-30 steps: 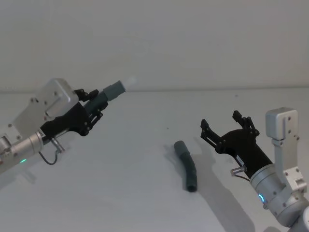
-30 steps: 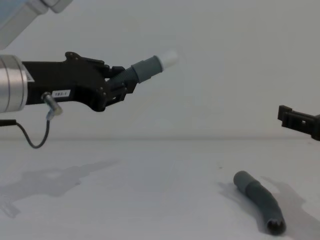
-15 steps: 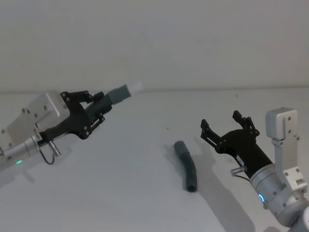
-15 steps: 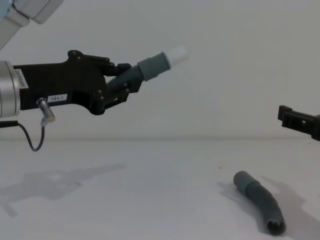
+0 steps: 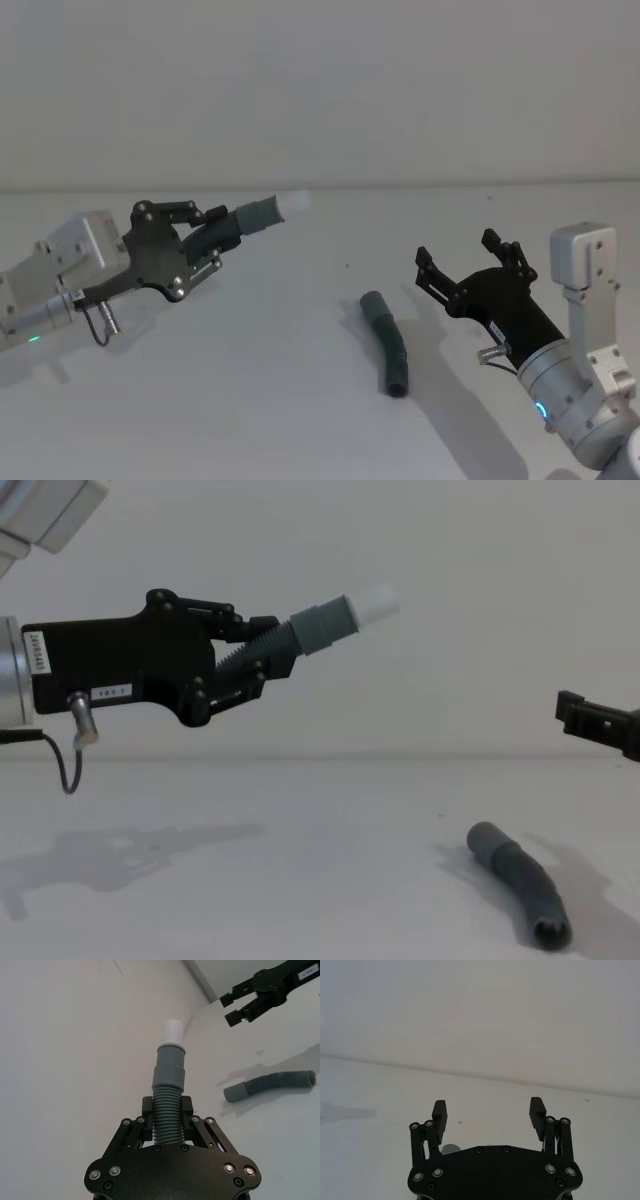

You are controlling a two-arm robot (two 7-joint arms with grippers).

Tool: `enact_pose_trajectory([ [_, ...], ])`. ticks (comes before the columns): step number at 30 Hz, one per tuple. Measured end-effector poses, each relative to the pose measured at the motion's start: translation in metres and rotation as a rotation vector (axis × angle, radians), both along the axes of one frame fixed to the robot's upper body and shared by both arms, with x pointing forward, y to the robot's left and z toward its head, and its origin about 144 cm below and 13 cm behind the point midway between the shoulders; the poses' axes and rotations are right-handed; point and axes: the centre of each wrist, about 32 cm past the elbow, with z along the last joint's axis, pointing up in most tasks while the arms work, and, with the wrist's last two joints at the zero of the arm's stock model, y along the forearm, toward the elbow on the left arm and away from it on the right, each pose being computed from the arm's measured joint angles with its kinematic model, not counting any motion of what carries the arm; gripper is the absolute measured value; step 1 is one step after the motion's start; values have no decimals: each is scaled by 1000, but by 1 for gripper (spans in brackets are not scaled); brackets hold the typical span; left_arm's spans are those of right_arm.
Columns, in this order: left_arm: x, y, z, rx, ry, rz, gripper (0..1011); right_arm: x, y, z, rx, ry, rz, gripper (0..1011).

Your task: Use both hands to pick up one end of the pipe from the table, align the ends, and insert them.

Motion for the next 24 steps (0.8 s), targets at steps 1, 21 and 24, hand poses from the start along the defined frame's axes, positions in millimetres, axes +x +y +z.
enact_pose_trajectory([
  [1, 1, 1, 0, 4, -5, -9, 290, 0, 0, 0, 0, 0, 0, 1001],
  [21, 13, 14, -1, 37, -66, -82, 290, 0, 0, 0, 0, 0, 0, 1001],
  [24, 13, 14, -1, 40, -65, -82, 290, 0, 0, 0, 0, 0, 0, 1001],
])
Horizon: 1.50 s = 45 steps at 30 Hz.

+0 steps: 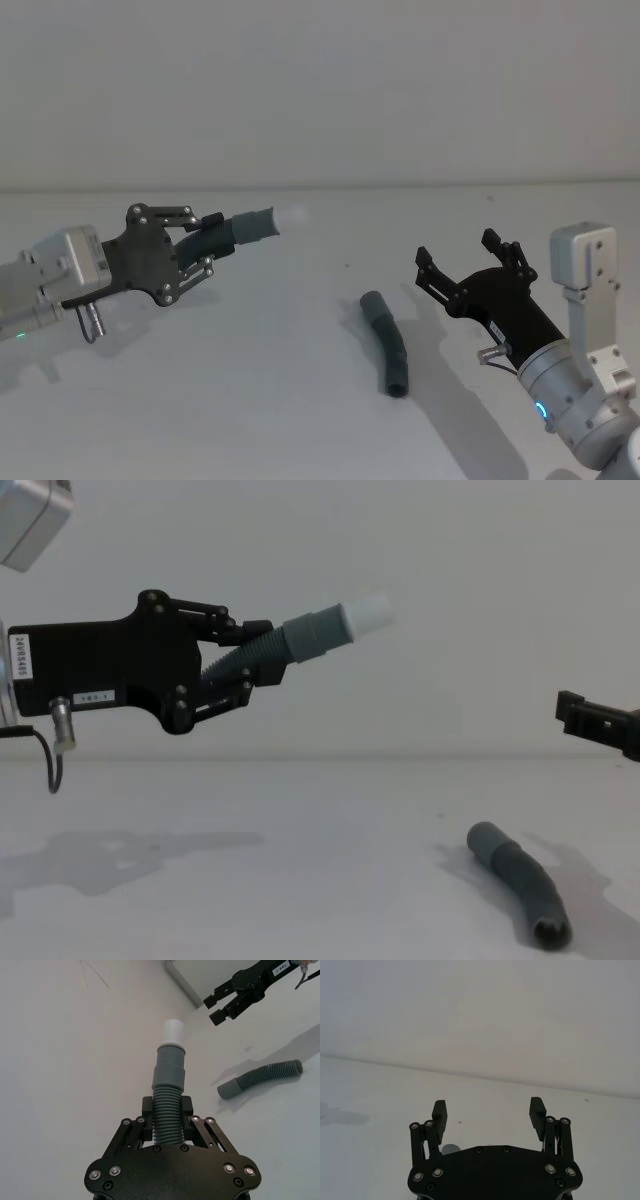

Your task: Use both hands to pick up one end of the pipe from the table, align the ends, and insert them.

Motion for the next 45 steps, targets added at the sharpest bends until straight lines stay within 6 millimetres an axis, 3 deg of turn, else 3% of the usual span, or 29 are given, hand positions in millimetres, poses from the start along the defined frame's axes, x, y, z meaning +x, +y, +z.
enact_pose_trajectory([
  [45, 0, -4, 8, 90, 43, 8, 290, 0, 0, 0, 0, 0, 0, 1001],
])
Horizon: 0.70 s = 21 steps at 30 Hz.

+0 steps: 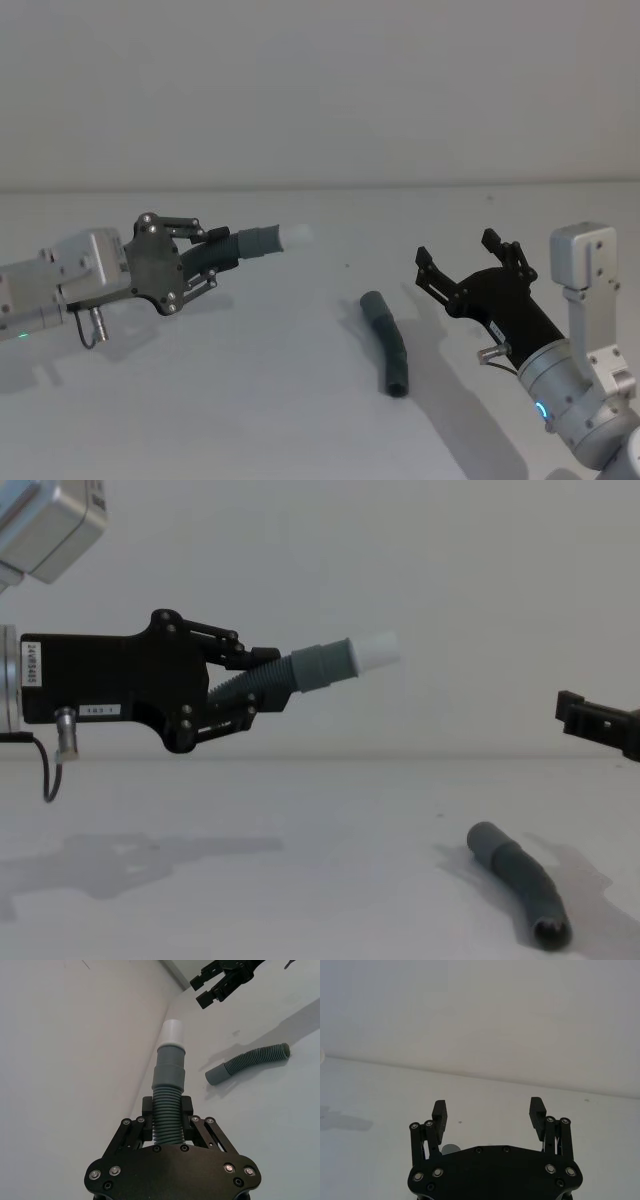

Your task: Use both hands to pick up one end of the pipe from the table, align the ends, and insert them.

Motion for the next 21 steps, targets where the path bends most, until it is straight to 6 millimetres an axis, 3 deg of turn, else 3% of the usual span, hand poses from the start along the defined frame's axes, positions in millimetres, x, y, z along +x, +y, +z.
enact_pose_trajectory([
  [11, 0, 0, 0, 2, 1, 0, 290, 5, 2, 6, -5, 17, 13, 1001],
  [21, 0, 0, 0, 2, 1, 1, 290, 17, 6, 30, -16, 111, 60, 1000],
])
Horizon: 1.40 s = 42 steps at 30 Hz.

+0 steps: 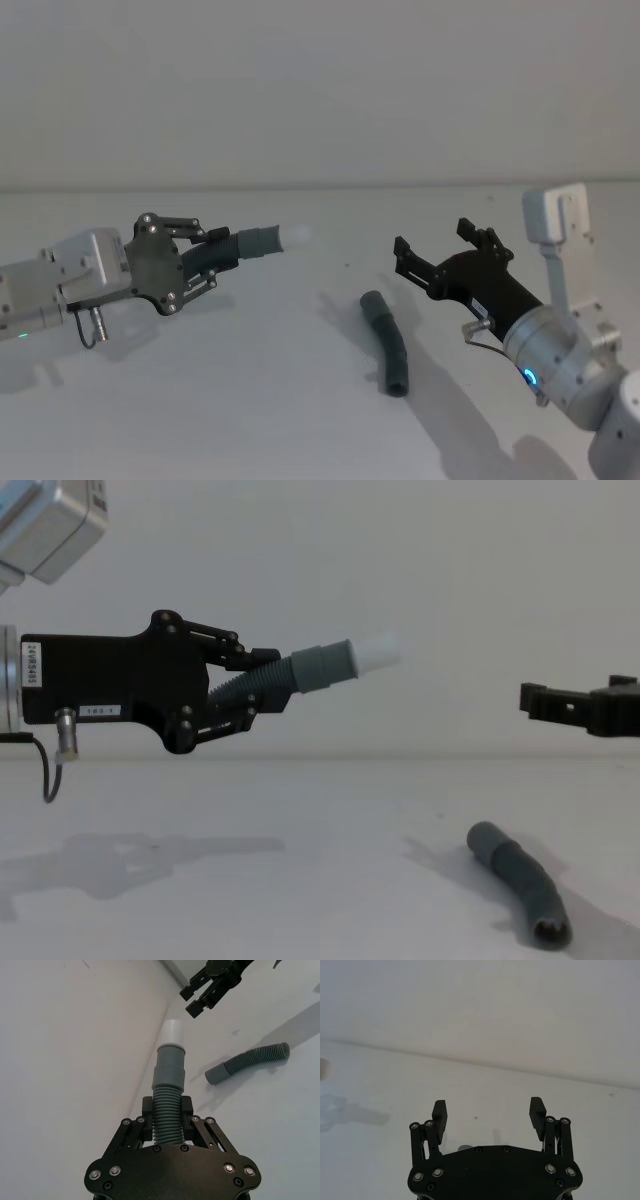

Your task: Use both hands to pick up one end of the pipe from the table, align the ends, and insert them.

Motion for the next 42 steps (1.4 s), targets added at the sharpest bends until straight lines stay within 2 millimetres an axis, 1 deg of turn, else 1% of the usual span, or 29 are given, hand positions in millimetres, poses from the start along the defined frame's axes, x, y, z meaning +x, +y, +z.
enact_pose_trajectory([
  [3, 0, 0, 0, 0, 0, 0, 290, 5, 1, 13, -16, 47, 21, 1001],
  [6, 0, 0, 0, 0, 0, 0, 290, 8, 2, 21, -28, 75, 32, 1001],
  [7, 0, 0, 0, 0, 0, 0, 290, 11, 2, 27, -38, 98, 42, 1001],
  [10, 0, 0, 0, 0, 0, 0, 290, 15, 4, 37, -59, 145, 59, 1001],
  [14, 0, 0, 0, 0, 0, 0, 290, 21, 7, 48, -85, 188, 83, 1001],
  [18, 0, 0, 0, 0, 0, 0, 290, 25, 9, 53, -106, 230, 98, 1001],
  [30, 0, 0, 0, 0, 0, 0, 290, 26, 15, 56, -144, 321, 127, 1001],
  [42, 0, 0, 0, 0, 0, 0, 290, 20, 16, 47, -163, 357, 135, 1001],
])
